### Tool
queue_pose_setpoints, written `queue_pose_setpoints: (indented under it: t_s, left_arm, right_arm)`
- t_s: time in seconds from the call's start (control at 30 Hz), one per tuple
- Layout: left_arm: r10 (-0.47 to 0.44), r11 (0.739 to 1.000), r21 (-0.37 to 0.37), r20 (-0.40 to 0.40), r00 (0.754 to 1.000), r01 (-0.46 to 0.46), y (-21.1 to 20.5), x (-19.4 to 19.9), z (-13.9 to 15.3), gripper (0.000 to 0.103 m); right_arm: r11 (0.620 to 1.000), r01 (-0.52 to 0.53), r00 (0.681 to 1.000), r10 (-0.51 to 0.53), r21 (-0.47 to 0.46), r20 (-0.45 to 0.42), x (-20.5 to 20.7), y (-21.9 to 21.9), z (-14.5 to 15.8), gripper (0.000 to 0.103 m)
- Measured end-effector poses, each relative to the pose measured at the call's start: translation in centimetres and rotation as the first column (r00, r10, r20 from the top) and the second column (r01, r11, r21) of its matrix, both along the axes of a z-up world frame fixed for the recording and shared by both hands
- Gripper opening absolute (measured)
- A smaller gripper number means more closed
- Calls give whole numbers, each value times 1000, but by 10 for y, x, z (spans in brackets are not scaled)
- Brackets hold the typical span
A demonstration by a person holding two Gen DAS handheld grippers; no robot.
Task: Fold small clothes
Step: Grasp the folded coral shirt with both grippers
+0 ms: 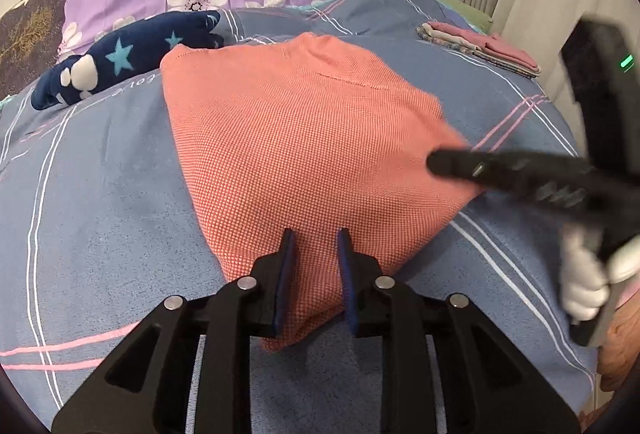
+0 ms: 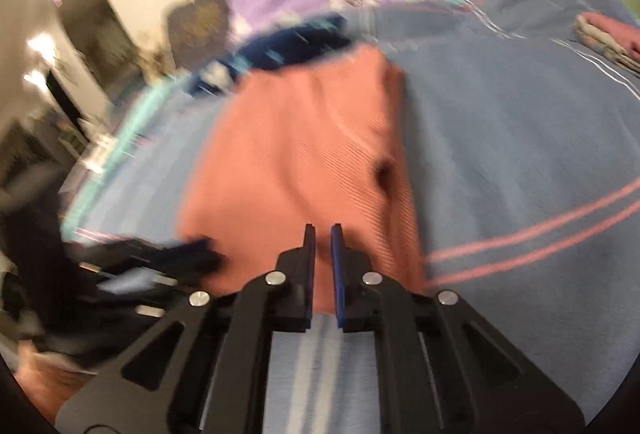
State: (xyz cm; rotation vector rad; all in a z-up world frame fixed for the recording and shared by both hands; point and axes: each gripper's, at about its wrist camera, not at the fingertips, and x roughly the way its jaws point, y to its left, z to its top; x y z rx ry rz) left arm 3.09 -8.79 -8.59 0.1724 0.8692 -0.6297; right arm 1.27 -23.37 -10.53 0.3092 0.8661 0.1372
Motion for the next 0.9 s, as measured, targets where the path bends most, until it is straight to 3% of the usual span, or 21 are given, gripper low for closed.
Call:
queue_pose_setpoints:
  t_s: [0.07,0.4,0.57,0.67,0.8,0.9]
  left_arm:
    - [0,1000,-10,-2,1000,0,1,0,-2,24]
    - [-4,1000,-24,-9,1000,3,8,0,8,25]
    - [-13,998,-53,105,994,18,10,1,43,23]
    - [13,999,-53,133,991,-5,6,16,54,23]
    - [41,998,-60,104,994,-35,1,42,48,23]
    - [60,998,-14,5,998,-60,-5,65,12,23]
  right_arm:
    - [1000,1,1000,-1,22,-4,-1,-4,-1,3]
    - [992,13,999,-8,-122,40,-15,12,13,4]
    - [988,-13,994,29,-154,101,-11,16,40,7]
    - [986,-15,994,33,-166,106,-3,15,48,7]
    - [990,-43,991,58,-131,118,21,12,56,7]
    - [991,-12,999,18,-134,42,39,6,36,6]
